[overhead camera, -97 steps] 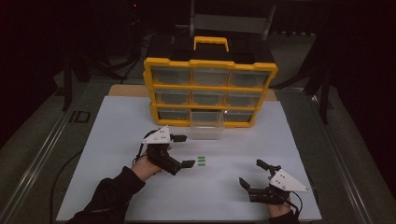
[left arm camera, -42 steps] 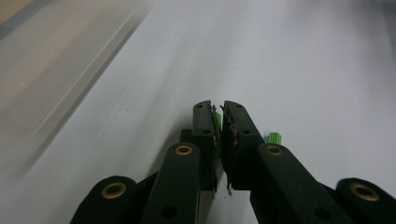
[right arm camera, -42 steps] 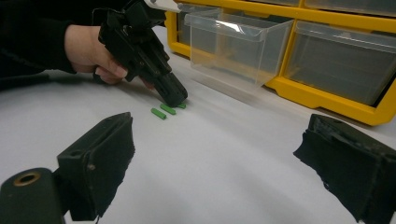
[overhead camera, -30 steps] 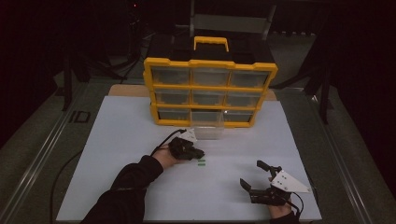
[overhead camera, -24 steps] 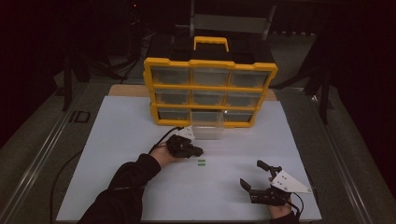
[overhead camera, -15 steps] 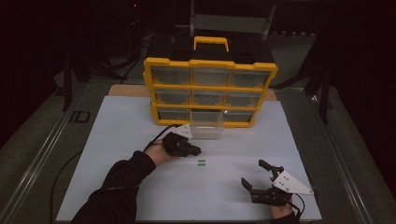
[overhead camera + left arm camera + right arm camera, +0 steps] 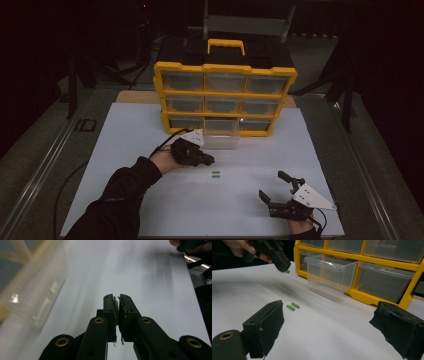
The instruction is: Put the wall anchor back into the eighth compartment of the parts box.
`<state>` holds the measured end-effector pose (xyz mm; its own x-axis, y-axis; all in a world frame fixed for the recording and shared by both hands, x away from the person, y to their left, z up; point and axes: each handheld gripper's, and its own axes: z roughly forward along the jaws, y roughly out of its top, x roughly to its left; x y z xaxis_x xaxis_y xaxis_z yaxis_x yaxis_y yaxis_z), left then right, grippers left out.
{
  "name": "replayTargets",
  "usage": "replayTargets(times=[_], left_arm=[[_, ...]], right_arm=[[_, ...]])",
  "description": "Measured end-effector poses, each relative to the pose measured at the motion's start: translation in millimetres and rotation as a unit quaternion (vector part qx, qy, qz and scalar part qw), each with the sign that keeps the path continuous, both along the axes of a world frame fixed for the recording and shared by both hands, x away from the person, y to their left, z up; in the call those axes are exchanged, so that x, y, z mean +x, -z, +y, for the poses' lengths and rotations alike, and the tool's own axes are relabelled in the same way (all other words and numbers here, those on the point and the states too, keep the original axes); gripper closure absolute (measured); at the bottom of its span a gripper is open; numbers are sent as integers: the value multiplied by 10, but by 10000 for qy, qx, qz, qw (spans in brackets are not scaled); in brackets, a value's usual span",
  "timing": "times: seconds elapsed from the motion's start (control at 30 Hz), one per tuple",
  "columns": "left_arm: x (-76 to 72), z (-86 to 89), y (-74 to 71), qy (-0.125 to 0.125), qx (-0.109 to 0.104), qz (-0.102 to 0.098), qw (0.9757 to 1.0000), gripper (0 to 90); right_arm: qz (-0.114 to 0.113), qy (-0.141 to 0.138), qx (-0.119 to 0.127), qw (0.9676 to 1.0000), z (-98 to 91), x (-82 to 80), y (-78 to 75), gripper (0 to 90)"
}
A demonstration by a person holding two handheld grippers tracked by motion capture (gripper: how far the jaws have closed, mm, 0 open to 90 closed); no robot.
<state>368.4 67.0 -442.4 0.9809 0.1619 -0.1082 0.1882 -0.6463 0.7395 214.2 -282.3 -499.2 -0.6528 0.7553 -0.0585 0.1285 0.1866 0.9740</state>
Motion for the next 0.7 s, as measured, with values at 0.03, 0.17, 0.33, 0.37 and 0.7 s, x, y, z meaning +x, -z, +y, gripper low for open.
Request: replayTargets(times=[0.03, 0.17, 0.33, 0.37, 0.7], left_arm=[[7, 7, -30, -3, -25, -12, 10000, 847], [45, 23, -127, 15, -38, -22, 10000, 847], [64, 27, -275, 72, -168, -107, 9998, 847], [71, 27, -308, 99, -199, -81, 9997, 847], [165, 45, -687, 199, -379, -303, 9986, 846]], right_arm=[[-5, 16, 12, 10000, -1, -1, -1, 88], [-39, 16, 10, 10000, -6, -2, -1, 88], [-33, -11, 34, 10000, -8, -2, -1, 88], [-25, -12, 43, 10000, -9, -3, -1, 88], [-33, -20, 47, 10000, -3, -11, -11, 88]])
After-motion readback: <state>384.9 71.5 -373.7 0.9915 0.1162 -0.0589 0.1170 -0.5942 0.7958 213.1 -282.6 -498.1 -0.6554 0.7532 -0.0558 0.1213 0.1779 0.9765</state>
